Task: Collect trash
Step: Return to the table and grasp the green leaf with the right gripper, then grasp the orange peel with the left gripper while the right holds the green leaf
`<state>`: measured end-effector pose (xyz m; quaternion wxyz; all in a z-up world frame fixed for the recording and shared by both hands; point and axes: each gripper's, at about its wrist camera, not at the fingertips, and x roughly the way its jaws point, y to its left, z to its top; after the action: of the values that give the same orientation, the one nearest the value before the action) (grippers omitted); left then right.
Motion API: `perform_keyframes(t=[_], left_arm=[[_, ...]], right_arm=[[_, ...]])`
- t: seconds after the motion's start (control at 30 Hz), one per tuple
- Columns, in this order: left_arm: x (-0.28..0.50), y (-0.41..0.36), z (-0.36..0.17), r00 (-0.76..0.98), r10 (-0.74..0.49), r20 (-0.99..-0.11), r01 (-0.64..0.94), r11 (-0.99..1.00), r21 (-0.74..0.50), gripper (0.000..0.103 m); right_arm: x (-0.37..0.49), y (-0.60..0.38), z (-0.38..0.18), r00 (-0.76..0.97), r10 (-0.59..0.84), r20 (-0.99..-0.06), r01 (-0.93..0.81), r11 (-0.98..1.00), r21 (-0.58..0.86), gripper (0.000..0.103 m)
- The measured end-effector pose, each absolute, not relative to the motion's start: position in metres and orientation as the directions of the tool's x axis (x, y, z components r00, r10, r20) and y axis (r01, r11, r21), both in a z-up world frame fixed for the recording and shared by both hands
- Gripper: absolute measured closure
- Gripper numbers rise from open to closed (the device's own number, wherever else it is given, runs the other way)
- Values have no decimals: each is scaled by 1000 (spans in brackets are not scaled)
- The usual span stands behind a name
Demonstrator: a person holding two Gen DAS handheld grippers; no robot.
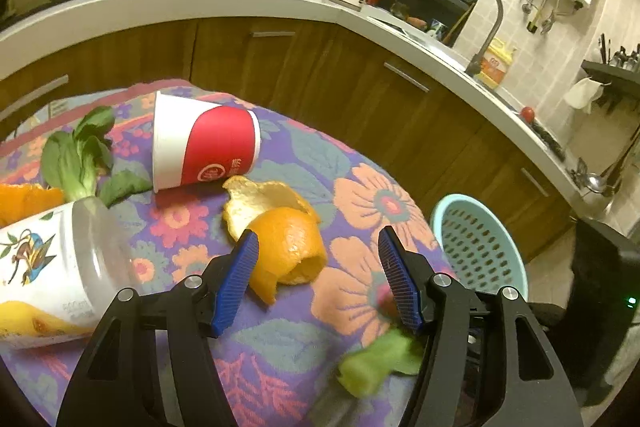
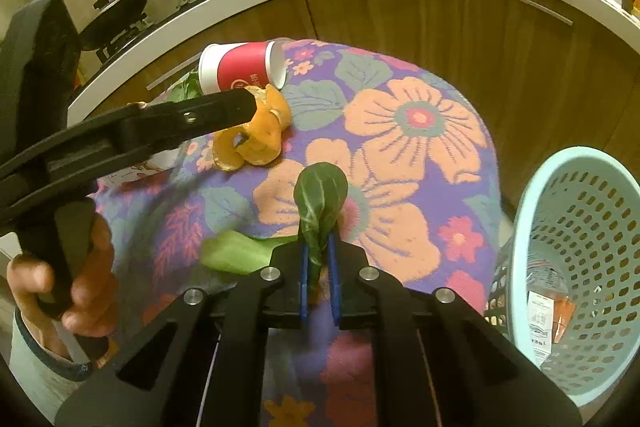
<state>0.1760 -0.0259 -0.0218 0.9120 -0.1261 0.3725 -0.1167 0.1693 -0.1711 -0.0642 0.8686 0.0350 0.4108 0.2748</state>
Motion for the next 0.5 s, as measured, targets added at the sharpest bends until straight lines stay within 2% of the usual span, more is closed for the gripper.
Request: perform_keyframes(t=[0.03,0.1,0.13,0.17,0.2,0.23,0.33,0.37,0.4,0.47,0.5], left_arm=[[178,-27,-23,694,-303,-653,114,942,-317,48],[181,-29,-25,683,-295,-668,107,946,-307,72],[180,-29,-25,683,-288,-672,106,949,-298,77],[180,-29,-25,682,-283,-675,109,951,-289,90],[180,-29,-26,679,-283,-678,110,952,-287,98],[179,-28,-27,673,-295,-678,115,948,-298,99],[172,-24,-26,671,-313,-672,121,940,-317,98],[169,-22,-25,678,-313,-665,119,940,-321,89],[167,-20,-25,681,-315,-661,117,938,-326,74],[162,-18,-23,696,-315,-645,118,937,-330,62],[162,-17,-22,699,-313,-643,116,937,-329,50]], right_arm=[[168,-173,-64,516,503,-693,-446,849,284,98],[166,-177,-62,537,495,-683,-444,854,271,98],[164,-180,-61,543,496,-677,-445,854,269,98],[162,-182,-59,550,497,-671,-446,854,268,98],[161,-184,-58,554,498,-667,-445,854,269,98],[158,-186,-57,559,499,-662,-444,854,270,98],[153,-192,-53,572,509,-643,-447,851,276,98],[152,-194,-51,576,509,-639,-446,851,276,98],[151,-196,-51,580,507,-638,-443,853,275,98],[150,-199,-49,584,506,-635,-436,855,280,98],[151,-201,-49,585,507,-633,-434,855,284,98]])
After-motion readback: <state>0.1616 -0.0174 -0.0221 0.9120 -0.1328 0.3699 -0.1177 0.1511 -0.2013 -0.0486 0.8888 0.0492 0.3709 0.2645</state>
